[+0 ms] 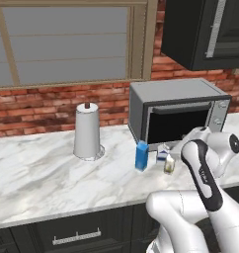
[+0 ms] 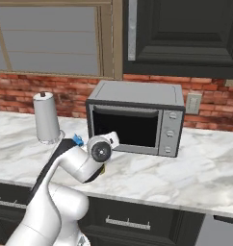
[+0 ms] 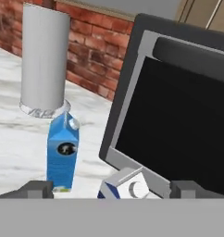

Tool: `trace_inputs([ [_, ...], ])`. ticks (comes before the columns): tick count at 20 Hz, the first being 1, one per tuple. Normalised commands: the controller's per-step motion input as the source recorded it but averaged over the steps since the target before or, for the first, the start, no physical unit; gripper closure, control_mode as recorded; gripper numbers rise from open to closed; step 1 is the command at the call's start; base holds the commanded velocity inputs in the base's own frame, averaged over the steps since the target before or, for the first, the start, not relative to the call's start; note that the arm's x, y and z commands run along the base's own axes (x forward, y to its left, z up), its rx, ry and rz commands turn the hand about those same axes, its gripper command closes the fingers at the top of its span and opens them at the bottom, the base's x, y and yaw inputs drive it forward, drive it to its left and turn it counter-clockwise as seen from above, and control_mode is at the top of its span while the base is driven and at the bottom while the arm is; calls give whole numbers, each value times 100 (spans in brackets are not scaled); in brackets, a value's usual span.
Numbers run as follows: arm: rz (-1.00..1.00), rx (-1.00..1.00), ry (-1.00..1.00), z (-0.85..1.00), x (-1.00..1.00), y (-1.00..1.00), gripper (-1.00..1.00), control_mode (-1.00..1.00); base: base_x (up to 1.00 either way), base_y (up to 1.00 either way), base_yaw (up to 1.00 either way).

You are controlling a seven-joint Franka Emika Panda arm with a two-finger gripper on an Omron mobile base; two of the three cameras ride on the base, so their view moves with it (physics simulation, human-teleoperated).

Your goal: Move the drinks to the dining counter.

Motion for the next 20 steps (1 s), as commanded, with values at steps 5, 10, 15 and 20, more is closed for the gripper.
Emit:
trace_inputs([
  [5,3,-1,1,-86,3,0,-100,-100,0,0,0],
  [10,4,-2,0,-79,21,0,-100,-100,0,0,0],
  [15,5,0,0,-62,27,0,-100,-100,0,0,0],
  [20,6,0,0,-59,26,1,-100,-100,0,0,0],
])
